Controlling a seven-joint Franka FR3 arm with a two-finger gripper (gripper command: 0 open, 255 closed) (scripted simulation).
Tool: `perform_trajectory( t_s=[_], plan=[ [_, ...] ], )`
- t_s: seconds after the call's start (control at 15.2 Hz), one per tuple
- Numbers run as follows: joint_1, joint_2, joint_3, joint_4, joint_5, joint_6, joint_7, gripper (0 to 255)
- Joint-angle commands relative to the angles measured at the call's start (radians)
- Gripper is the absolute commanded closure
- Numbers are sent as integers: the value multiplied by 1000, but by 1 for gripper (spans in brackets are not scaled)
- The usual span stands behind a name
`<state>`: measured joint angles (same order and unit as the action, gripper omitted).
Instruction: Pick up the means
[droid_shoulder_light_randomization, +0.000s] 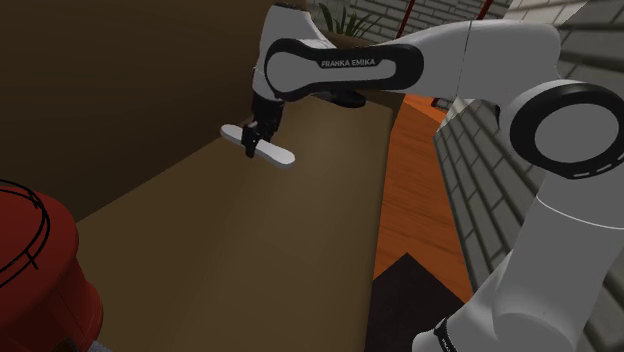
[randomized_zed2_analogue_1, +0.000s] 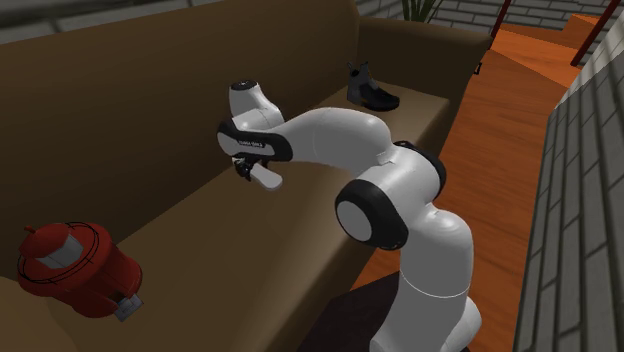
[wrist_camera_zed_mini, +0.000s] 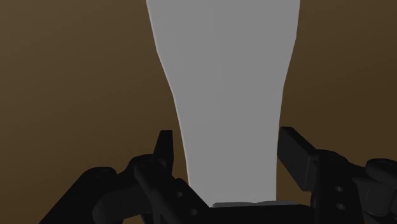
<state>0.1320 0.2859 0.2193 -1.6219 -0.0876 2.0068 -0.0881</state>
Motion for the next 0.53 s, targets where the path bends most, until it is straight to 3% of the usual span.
perform_trajectory(
  t_s=[0.0, 0.46],
  plan=[
    [1, -5, 1, 19, 2, -24, -1, 255],
    [2, -11, 2, 81, 4, -91, -4, 255]
  ],
)
